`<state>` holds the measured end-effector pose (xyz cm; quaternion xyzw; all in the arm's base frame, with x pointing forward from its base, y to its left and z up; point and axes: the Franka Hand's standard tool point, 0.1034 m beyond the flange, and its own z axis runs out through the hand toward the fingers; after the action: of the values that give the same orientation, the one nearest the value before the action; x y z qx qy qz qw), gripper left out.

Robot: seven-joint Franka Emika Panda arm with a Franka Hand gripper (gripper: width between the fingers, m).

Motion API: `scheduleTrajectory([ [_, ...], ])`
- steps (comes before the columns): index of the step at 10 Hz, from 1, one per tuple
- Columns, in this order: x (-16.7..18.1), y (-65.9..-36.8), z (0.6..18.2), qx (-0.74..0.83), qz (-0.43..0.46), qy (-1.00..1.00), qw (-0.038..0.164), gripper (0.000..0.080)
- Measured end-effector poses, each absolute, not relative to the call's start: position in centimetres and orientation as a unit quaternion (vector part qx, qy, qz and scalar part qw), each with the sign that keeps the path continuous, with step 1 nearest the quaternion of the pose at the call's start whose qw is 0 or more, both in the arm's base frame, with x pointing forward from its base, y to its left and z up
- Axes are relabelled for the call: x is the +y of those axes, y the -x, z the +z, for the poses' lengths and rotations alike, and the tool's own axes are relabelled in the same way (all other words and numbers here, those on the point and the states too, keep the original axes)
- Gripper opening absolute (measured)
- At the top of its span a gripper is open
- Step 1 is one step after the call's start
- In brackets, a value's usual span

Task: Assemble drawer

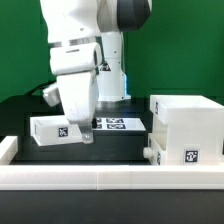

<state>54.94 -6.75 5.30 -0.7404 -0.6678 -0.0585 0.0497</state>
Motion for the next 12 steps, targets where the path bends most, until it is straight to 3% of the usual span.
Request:
scheduleTrajectory([
  [5, -6.7, -53.9, 5.5, -0.657, -0.056, 0.750, 0.047, 0.0648],
  [7, -6.8, -53.9, 5.5, -0.589, -0.053, 0.804, 0.051, 0.0648],
  [10, -8.0, -51.9, 6.2, -0.427, -0.052, 0.902, 0.039, 0.0648],
  [12, -7.8, -51.2, 6.2, -0.337, -0.046, 0.939, 0.048, 0.0648],
])
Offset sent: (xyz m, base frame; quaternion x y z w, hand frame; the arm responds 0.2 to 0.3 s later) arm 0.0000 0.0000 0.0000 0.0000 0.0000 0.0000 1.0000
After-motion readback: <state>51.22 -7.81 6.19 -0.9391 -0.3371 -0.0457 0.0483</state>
